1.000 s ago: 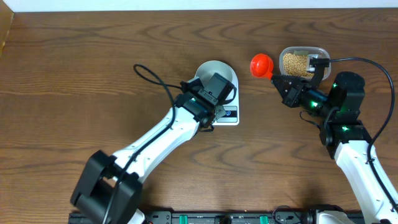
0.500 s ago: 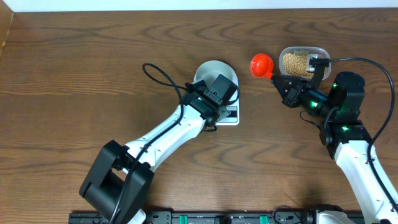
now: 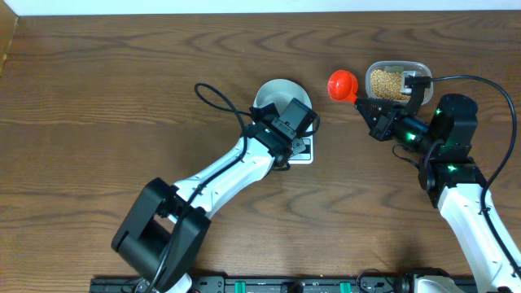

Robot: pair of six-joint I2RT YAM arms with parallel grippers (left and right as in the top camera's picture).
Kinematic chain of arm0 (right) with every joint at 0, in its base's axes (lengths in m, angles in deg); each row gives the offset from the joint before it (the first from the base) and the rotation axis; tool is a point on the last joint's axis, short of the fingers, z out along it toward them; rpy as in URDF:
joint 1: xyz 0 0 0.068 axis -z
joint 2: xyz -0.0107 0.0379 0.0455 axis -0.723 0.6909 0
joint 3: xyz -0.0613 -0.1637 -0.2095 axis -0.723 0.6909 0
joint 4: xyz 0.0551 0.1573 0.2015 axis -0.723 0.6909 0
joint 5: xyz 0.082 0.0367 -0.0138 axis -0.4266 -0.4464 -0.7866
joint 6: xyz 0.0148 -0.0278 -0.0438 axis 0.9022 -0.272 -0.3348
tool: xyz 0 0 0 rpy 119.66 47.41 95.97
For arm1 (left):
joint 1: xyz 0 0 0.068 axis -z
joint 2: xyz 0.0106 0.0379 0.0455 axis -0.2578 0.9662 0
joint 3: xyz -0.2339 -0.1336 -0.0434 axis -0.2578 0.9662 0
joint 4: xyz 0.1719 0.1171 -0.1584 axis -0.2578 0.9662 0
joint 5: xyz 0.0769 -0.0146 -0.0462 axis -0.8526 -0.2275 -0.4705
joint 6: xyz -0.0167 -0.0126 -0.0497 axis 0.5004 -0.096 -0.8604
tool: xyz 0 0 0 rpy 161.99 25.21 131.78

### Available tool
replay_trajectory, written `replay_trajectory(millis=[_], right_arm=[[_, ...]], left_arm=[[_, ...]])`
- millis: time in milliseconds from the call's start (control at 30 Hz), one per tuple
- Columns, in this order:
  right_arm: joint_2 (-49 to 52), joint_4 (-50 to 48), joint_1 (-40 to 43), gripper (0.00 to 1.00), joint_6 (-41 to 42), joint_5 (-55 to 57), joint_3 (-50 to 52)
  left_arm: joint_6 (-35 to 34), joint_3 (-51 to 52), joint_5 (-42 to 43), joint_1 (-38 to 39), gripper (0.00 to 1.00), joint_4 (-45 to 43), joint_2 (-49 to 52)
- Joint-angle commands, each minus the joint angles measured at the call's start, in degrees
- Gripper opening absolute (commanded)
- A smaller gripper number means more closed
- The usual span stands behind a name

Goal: Scoop item into bowl and weigh 50g on scale

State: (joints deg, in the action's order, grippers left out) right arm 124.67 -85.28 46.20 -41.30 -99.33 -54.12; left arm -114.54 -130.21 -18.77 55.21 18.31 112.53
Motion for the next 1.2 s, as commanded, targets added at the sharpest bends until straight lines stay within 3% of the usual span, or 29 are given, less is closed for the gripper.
replay_trajectory(millis=[0, 1167], right_arm=[[0.1, 0.1, 0.3, 0.01, -1.2, 0.1, -1.0], [0.1, 1.1, 0.3, 0.01, -2.1, 0.1, -1.0]], left_arm=[[0.1, 0.1, -0.8, 0.4, 0.07, -0.2, 2.7], [-0.6, 0.2, -1.2, 0.4, 0.07, -4.1, 6.3]])
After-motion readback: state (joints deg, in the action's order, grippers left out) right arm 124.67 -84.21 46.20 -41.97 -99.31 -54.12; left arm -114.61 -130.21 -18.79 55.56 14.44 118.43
